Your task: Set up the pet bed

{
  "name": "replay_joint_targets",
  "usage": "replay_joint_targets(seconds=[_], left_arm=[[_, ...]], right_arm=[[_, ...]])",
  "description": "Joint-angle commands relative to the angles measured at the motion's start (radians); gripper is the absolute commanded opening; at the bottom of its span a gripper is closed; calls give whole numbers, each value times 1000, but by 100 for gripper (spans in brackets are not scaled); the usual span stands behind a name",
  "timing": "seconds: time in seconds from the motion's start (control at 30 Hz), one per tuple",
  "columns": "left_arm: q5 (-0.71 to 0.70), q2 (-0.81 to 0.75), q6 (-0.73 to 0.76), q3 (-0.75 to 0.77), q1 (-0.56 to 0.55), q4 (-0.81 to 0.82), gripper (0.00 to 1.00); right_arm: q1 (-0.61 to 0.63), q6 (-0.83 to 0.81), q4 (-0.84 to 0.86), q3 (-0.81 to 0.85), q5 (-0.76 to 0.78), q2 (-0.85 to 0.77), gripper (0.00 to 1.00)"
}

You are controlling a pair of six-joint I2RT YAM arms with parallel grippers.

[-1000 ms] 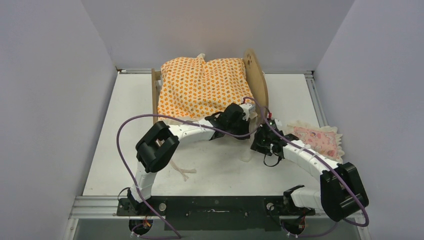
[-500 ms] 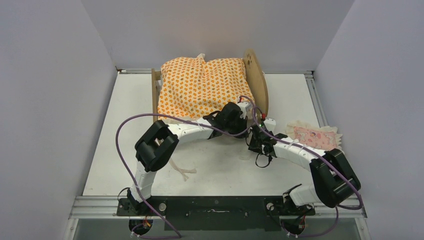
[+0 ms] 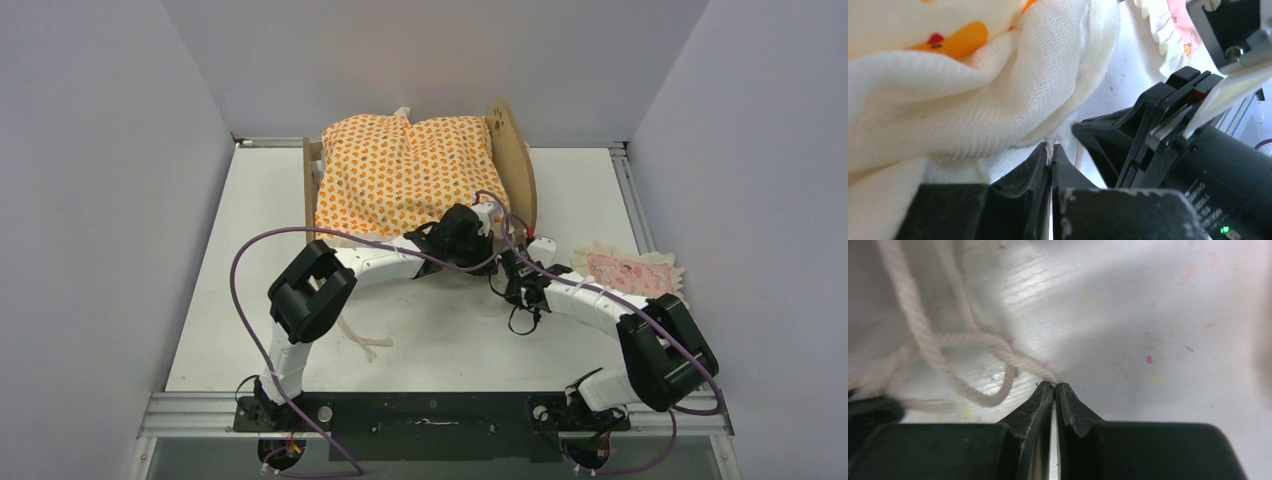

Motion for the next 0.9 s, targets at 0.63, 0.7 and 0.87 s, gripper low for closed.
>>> replay_joint_targets(seconds=[0.63,0.7,0.87], left_arm=[[-135,-149,189,626,17,-283,0],[-162,-137,213,693,25,-319,0],[-207,-106,253,759,57,-342,0]], right_arm=[[-277,7,-186,16,-10,-272,5],[-277,15,-183,-4,-47,-284,5],[-277,37,-117,-82,-158,-310,5]])
